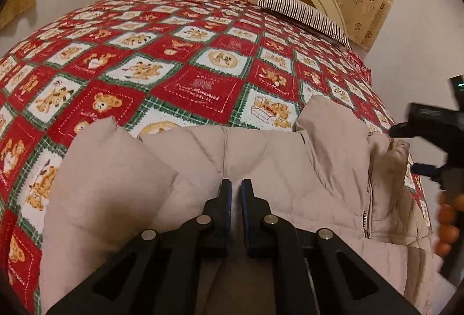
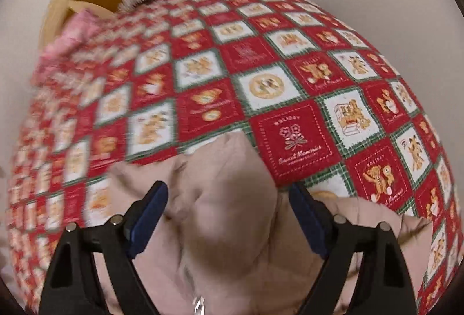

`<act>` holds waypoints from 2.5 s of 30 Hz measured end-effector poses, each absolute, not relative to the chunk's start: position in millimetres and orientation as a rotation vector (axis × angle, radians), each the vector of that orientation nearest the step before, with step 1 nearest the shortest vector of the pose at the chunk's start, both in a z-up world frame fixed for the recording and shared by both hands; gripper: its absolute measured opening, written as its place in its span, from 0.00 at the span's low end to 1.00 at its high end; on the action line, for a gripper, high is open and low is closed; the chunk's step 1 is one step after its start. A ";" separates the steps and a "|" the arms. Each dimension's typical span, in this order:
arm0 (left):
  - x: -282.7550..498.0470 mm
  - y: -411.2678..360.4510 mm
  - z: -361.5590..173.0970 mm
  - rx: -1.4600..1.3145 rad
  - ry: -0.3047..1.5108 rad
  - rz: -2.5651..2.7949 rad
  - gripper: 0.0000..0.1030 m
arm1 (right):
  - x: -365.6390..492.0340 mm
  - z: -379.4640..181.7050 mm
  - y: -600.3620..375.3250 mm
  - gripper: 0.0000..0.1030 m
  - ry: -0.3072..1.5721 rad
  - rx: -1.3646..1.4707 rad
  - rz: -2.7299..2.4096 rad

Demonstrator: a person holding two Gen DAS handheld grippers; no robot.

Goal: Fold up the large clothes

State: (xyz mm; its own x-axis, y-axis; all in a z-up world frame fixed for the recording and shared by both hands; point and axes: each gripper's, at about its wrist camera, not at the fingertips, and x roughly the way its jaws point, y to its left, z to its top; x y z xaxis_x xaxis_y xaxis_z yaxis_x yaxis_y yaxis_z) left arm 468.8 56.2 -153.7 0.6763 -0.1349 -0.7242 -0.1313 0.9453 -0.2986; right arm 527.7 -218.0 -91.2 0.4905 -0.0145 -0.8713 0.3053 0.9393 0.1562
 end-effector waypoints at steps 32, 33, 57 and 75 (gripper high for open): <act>440.8 -20.1 -80.0 -0.021 0.643 -0.304 0.06 | 393.1 -161.1 -292.6 0.38 0.760 0.482 -0.021; 448.3 -40.2 -79.6 0.016 0.684 -0.336 0.06 | 392.5 -161.7 -294.2 0.38 0.757 0.490 -0.016; 432.4 -27.8 -124.3 -0.023 0.946 -0.147 0.05 | 389.0 -163.7 -301.4 0.39 0.737 0.570 0.041; 496.1 3.6 -149.3 -0.170 0.966 -0.058 0.06 | 360.2 -141.0 -314.9 0.49 0.549 0.663 0.090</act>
State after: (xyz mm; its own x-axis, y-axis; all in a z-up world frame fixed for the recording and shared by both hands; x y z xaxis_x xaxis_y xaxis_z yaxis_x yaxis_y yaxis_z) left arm 496.1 3.6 -149.3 0.5678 -0.1249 -0.8136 -0.0267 0.9851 -0.1699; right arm 360.2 -314.9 -141.0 0.8546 0.2499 -0.4551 0.0920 0.7898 0.6065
